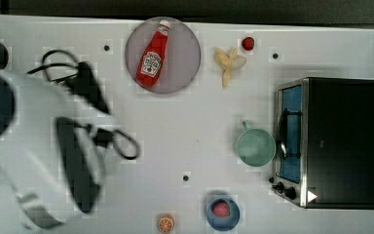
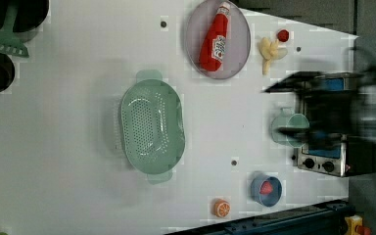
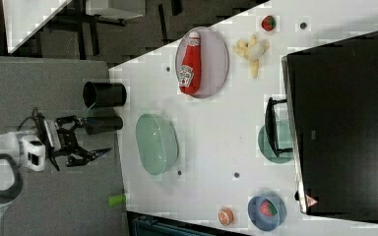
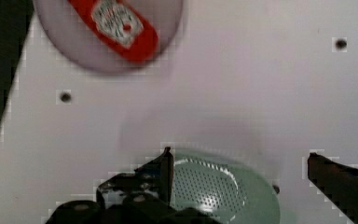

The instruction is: Drag strainer right to left.

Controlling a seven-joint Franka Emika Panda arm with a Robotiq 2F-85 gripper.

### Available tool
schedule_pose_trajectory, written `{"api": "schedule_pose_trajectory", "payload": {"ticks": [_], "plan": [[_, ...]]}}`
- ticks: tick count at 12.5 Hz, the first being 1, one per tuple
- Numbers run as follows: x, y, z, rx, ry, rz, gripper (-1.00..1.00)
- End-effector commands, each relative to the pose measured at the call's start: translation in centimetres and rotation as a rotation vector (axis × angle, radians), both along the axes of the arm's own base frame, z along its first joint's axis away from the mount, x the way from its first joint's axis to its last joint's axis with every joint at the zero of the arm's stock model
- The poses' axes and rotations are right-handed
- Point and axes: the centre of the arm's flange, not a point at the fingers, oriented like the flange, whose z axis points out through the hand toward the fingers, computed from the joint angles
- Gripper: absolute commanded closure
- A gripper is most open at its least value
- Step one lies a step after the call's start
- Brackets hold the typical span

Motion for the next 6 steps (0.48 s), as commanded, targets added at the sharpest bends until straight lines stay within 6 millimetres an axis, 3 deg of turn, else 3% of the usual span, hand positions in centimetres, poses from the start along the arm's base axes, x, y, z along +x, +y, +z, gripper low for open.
{"api": "schedule_pose_trajectory", "payload": {"ticks": [1, 4, 6], "plan": [[0.7, -10.2, 1.3, -0.003, 0.047, 0.162, -1.00], [-0.6, -19.5, 4.6, 0.020, 0.025, 0.129, -1.00], [-1.7, -23.5, 5.7, 0.019, 0.024, 0.177, -1.00]]}}
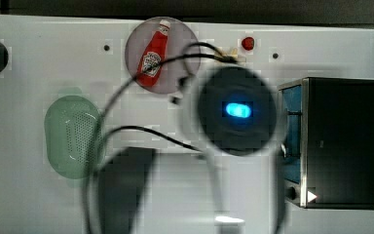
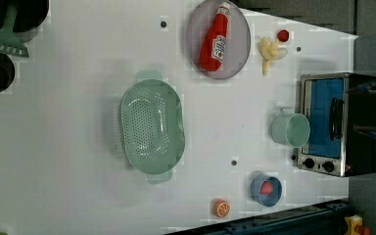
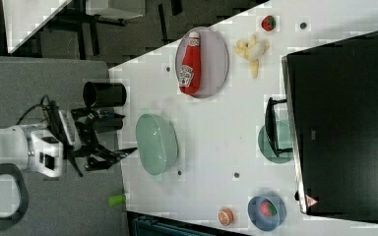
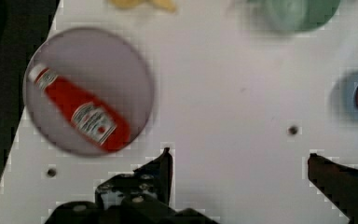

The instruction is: Drag strainer right to left.

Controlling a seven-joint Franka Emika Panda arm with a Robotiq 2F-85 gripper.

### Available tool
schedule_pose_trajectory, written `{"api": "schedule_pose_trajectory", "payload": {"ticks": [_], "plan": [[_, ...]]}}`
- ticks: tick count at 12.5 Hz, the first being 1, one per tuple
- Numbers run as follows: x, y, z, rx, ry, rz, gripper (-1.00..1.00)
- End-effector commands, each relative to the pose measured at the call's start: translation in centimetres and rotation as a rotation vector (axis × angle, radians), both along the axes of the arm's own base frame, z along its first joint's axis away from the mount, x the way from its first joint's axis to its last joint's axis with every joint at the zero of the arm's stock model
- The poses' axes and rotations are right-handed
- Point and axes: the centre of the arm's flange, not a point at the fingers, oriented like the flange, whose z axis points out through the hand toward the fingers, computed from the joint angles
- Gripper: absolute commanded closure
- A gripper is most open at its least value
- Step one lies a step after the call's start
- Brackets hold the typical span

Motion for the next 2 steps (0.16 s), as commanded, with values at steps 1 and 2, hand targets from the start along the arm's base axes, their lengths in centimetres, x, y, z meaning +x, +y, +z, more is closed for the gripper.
{"api": "schedule_pose_trajectory", "payload": {"ticks": [1, 2], "plan": [[-1.73, -3.46, 2.02, -0.019, 0.008, 0.218, -1.00], [-2.00, -4.22, 2.22, -0.036, 0.009, 0.252, -1.00]]}}
